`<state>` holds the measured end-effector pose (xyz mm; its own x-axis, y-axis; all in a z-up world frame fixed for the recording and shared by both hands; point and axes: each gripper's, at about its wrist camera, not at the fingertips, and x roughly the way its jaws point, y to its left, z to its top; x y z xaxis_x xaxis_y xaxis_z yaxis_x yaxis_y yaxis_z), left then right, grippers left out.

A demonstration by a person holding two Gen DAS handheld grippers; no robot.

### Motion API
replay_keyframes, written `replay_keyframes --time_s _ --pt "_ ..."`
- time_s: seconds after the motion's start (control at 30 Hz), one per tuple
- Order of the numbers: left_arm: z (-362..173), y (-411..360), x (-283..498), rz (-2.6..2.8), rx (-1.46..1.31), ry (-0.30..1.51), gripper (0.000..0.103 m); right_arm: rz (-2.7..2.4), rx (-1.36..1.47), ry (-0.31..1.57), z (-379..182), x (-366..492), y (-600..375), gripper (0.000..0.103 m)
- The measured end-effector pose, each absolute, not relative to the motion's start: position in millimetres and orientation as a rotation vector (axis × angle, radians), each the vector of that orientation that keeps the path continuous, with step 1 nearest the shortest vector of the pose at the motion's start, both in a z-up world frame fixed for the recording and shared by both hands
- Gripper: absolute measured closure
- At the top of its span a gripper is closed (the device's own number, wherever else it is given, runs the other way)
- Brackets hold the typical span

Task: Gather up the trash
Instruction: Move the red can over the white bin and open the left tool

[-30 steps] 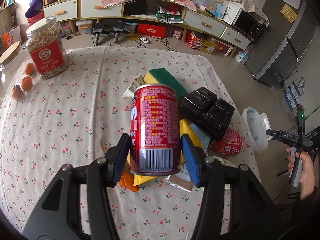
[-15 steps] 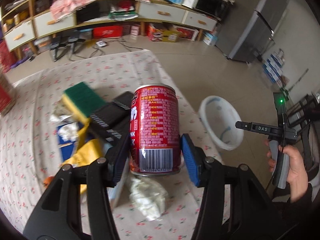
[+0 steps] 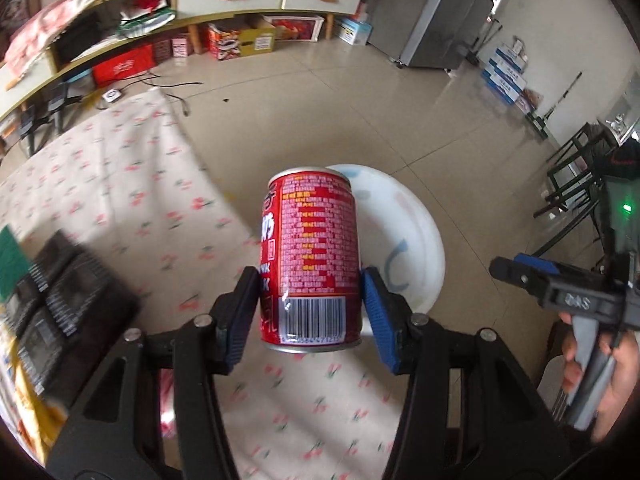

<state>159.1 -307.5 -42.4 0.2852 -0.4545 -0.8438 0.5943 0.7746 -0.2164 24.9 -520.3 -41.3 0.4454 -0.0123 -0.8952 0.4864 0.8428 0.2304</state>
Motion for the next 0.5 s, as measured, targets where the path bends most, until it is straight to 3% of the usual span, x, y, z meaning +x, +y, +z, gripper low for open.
replay_keyframes --time_s 0.4,0.43,0.5 --pt "-57 -348 157 -0.749 0.164 1.110 0.047 -0.371 0.508 1.064 -40 15 -532 0.019" --pt "-57 -348 157 -0.735 0.183 1.105 0.044 -0.372 0.506 1.063 -40 14 -532 0.019" --pt "-48 -341 154 -0.717 0.180 1.058 0.022 -0.380 0.505 1.058 -38 14 -532 0.019"
